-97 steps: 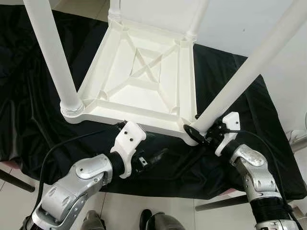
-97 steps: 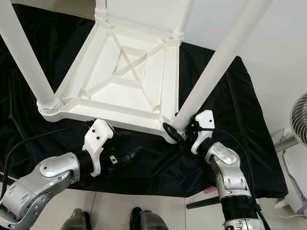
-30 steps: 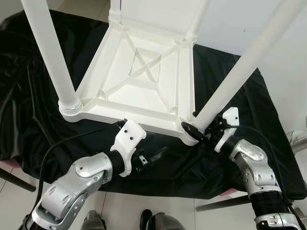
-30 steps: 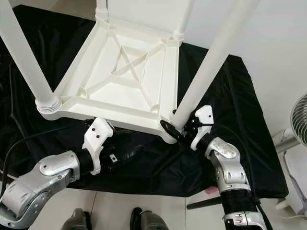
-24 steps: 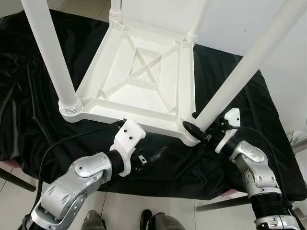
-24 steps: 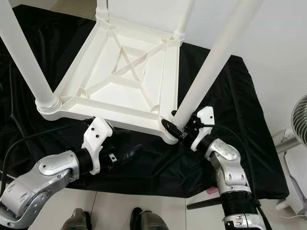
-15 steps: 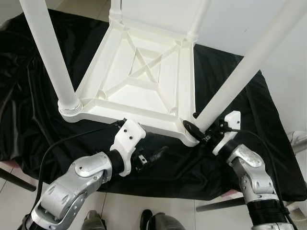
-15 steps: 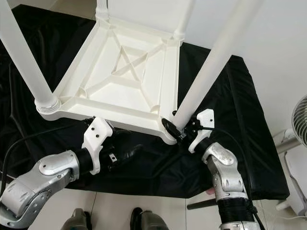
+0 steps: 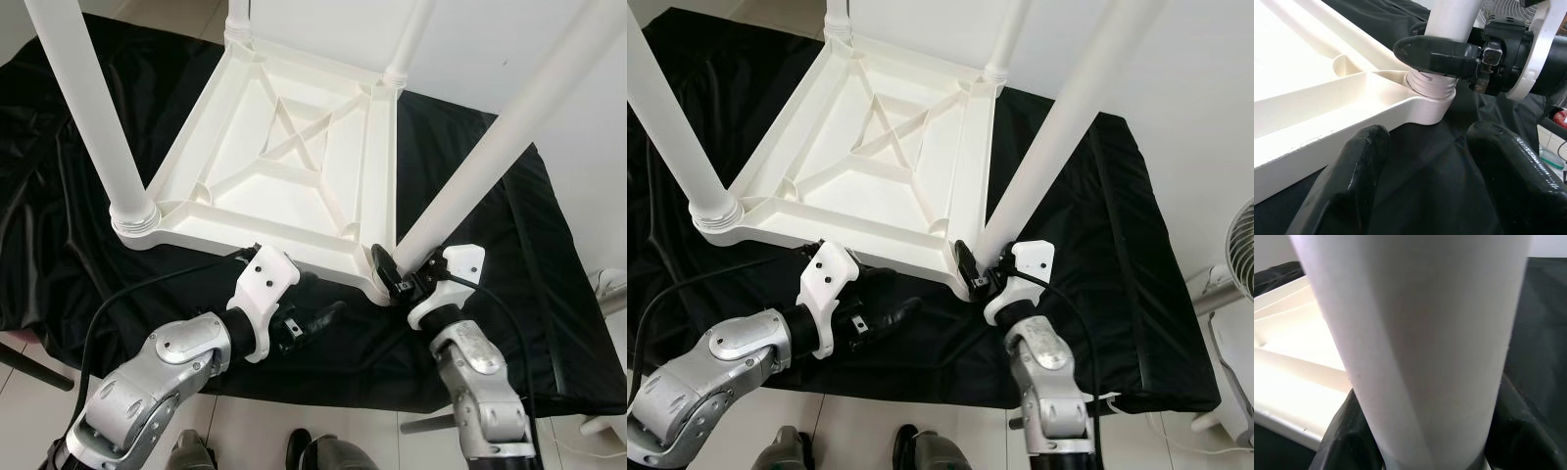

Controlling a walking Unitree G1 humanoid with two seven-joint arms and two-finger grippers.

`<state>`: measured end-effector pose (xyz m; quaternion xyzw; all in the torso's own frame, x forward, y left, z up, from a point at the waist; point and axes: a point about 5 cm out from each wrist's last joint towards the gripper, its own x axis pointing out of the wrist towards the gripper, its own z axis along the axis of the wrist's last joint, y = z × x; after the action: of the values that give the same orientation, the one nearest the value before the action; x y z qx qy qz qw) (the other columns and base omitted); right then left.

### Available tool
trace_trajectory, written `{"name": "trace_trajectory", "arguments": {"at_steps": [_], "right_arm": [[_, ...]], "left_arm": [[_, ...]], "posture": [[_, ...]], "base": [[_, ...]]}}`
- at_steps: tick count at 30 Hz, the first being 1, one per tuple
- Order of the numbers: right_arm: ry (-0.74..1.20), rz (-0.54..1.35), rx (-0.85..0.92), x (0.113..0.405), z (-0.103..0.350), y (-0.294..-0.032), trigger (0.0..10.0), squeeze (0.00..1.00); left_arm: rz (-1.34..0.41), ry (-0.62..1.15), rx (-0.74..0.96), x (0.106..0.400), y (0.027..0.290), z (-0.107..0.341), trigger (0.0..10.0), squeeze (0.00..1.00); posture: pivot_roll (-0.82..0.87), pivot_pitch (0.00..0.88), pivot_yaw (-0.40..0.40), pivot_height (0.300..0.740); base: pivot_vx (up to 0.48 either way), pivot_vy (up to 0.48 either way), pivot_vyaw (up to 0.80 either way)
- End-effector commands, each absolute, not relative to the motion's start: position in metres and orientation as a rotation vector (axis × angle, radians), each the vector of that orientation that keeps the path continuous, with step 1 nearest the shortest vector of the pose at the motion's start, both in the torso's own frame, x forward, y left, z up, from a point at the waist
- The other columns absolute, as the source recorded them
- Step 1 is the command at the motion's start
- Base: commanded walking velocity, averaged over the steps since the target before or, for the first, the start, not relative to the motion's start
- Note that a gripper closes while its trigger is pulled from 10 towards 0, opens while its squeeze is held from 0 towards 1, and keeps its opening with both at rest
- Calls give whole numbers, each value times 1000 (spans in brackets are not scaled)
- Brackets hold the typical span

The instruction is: Building children table

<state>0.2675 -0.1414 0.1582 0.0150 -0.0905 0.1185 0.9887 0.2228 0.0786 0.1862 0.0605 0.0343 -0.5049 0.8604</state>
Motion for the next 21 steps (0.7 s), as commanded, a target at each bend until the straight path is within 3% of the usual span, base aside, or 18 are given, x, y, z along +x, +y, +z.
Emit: {"name": "trace_trajectory", "arguments": {"at_steps": [1,7,8,10,11,12,13,18,19,21], "right_arm": [[-92,168,-5,264,142,-148,0,0],[-62,106,10,264,140,-141,0,0],[-60,109,16,265,141,-139,9843,0],[-66,121,23,266,143,-139,10000,0],[-81,131,24,267,145,-141,10000,929],[-81,131,24,267,145,-141,10000,929],[-92,137,23,269,147,-143,10000,1000],[-114,163,14,271,152,-152,10000,1000],[-129,316,-12,272,158,-156,10000,1000],[-132,394,-30,272,161,-157,10000,1000]], "left_arm": [[-1093,83,121,218,75,183,10000,0],[-1095,83,121,218,74,183,10000,0],[-1093,85,121,218,75,183,10000,0],[-1093,85,121,218,75,183,10000,0],[-1092,85,122,218,75,183,10000,0],[-1092,85,122,218,75,183,10000,0],[-1092,85,123,218,75,183,10000,0],[-1092,82,123,218,75,183,10000,0],[-1092,81,121,218,74,183,10000,0],[-1091,82,120,217,74,183,10000,0]], "posture": [[119,181,-160,740],[122,178,-161,740],[126,174,-160,740],[126,174,-160,740],[126,174,-160,740],[126,174,-160,740],[126,174,-160,740],[124,168,-163,740],[125,170,-165,740],[125,170,-165,740]], "base": [[0,0,0],[0,0,0],[0,0,0],[0,0,0],[0,0,0],[0,0,0],[0,0,0],[0,0,0],[0,0,0],[0,0,0]]}}
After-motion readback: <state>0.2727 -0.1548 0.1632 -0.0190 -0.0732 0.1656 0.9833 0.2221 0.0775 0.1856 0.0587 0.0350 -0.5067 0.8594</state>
